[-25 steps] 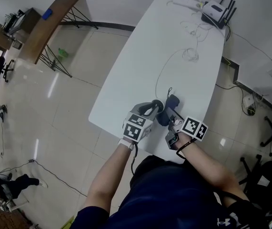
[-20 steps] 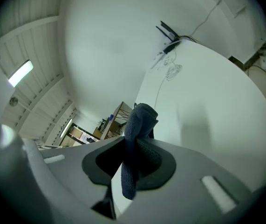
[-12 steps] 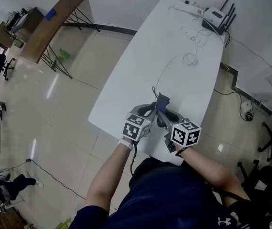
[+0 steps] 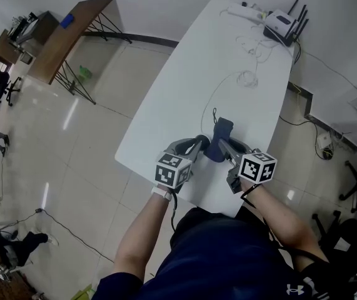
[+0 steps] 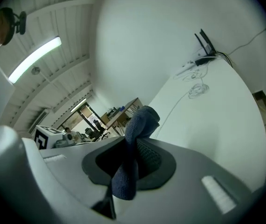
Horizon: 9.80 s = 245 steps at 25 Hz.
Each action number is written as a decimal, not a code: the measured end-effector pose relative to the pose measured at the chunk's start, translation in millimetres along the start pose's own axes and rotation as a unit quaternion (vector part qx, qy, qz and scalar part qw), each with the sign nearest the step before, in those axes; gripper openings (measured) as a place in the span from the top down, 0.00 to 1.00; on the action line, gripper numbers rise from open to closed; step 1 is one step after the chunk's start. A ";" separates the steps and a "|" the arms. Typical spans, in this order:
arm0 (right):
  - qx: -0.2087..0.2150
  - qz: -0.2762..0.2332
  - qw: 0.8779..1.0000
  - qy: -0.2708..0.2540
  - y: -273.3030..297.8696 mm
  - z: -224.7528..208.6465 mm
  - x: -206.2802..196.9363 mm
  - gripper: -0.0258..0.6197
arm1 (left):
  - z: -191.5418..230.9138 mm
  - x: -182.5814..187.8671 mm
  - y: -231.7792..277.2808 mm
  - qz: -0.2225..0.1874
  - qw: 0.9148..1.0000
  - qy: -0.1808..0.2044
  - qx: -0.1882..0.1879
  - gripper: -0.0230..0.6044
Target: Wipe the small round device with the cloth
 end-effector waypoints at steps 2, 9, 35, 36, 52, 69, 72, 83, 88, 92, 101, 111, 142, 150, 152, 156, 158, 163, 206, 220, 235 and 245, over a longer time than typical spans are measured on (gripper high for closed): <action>0.009 0.014 0.999 0.040 2.0 -20.6 0.4 0.86 | -3.3 0.5 -0.8 0.002 1.000 -0.008 -0.005 0.87; 0.015 0.108 0.990 0.091 26.2 -67.3 -15.3 0.86 | -18.1 -2.8 6.0 0.021 0.999 -0.024 -0.010 0.86; 0.094 0.174 0.975 -0.100 42.8 -7.4 27.6 0.86 | -18.7 -8.2 11.8 0.017 0.999 -0.044 0.005 0.89; 0.092 0.182 0.969 -0.137 42.1 0.7 28.6 0.86 | -18.8 -8.0 12.2 0.017 0.999 -0.044 0.006 0.89; 0.130 0.164 0.965 -0.161 27.7 2.0 59.8 0.86 | -17.3 -7.4 4.1 0.004 0.998 -0.046 0.037 0.88; 0.186 0.342 0.921 -0.032 98.9 -79.2 19.9 0.86 | -36.0 -18.0 16.1 0.041 0.996 -0.048 0.055 0.85; 0.190 0.344 0.920 -0.015 102.1 -81.9 18.8 0.86 | -34.8 -19.3 18.1 0.042 0.996 -0.057 0.058 0.85; 0.210 0.319 0.918 -0.105 84.4 -36.0 49.9 0.86 | -30.4 -22.6 17.6 0.038 0.996 -0.052 0.058 0.86; 0.192 0.327 0.898 -0.225 68.0 4.0 56.2 0.86 | -29.6 -22.7 18.5 0.037 0.997 -0.046 0.057 0.87; 0.160 0.345 0.858 -0.345 58.6 29.3 43.7 0.86 | -29.1 -22.8 17.2 0.036 0.997 -0.039 0.052 0.87; 0.151 0.312 0.860 -0.374 42.9 48.1 53.5 0.86 | -30.7 -21.7 11.0 0.019 0.999 -0.033 0.016 0.85; 0.201 0.328 0.876 -0.293 80.9 -24.8 107.2 0.86 | -26.5 -6.8 3.1 -0.017 0.992 -0.114 0.060 0.84; 0.336 0.435 0.746 -0.377 107.3 16.0 78.2 0.86 | -35.8 -16.1 18.5 -0.034 0.964 -0.196 0.174 0.85; 0.334 0.434 0.676 -0.494 84.8 34.2 65.6 0.86 | -39.2 -13.7 18.5 -0.025 0.965 -0.190 0.180 0.82; 0.347 0.423 0.694 -0.468 86.0 35.9 74.9 0.86 | -41.1 -13.4 16.0 -0.027 0.965 -0.191 0.180 0.82; 0.352 0.398 0.739 -0.414 99.3 32.9 100.2 0.86 | -43.9 -13.5 10.9 -0.035 0.964 -0.193 0.180 0.82; 0.344 0.396 0.754 -0.395 111.5 25.4 107.8 0.86 | -44.4 -13.0 11.1 -0.035 0.964 -0.193 0.179 0.82; 0.330 0.425 0.770 -0.342 141.4 3.0 102.4 0.86 | -44.4 -12.6 14.7 -0.031 0.965 -0.193 0.175 0.82; 0.410 0.440 0.695 -0.394 66.0 50.3 68.3 0.86 | -50.3 -24.5 16.4 -0.026 0.966 -0.173 0.191 0.82; 0.326 0.239 0.914 -0.015 9.3 -28.5 43.0 0.86 | -81.7 -84.3 -7.3 -0.014 0.966 -0.212 0.146 0.82; 0.314 0.256 0.908 0.104 6.8 -44.8 -40.9 0.86 | -110.6 -95.0 21.2 0.028 0.965 -0.240 0.105 0.82; 0.249 0.229 0.934 0.119 -4.5 -61.6 -44.1 0.86 | -108.6 -91.4 19.4 0.018 0.973 -0.218 0.071 0.82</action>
Point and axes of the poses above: the fingertips, and each gripper's own axes: y forward along the fingers, z to its left, x out of its top, the point moved 8 cm from there along -y, backward along the fingers, and after that the axes turned 12 degrees about z, right-handed, at the moved point
